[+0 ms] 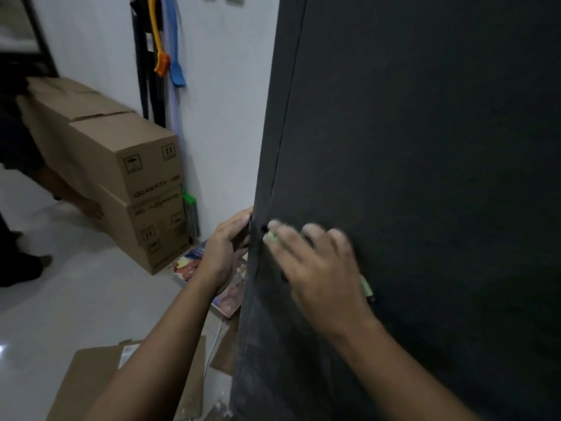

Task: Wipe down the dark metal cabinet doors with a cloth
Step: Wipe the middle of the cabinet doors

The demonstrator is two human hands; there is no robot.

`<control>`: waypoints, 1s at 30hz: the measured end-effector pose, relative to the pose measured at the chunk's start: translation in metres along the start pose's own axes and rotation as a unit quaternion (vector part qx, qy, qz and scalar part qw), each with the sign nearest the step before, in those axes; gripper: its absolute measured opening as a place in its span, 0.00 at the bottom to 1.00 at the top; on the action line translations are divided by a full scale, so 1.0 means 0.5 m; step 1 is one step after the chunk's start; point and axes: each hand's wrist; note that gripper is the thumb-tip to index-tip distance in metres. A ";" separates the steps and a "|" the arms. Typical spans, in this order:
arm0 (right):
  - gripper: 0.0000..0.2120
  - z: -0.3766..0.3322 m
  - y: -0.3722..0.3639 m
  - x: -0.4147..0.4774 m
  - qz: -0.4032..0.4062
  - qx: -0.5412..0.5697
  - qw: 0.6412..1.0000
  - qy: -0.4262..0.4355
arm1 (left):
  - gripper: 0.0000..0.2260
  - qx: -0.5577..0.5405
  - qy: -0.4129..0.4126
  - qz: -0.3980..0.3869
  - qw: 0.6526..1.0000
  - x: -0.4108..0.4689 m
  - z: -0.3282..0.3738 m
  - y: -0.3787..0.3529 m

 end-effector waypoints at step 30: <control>0.19 -0.005 -0.086 -0.036 0.037 -0.104 0.975 0.191 | 0.17 0.005 -0.304 0.061 0.951 -0.094 -0.226 0.036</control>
Point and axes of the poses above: each hand's wrist, its own x-axis towards the middle knuckle, its own y-axis out of the back of the hand, z = x × y, and after that the axes turned 13 degrees about -y, right-handed
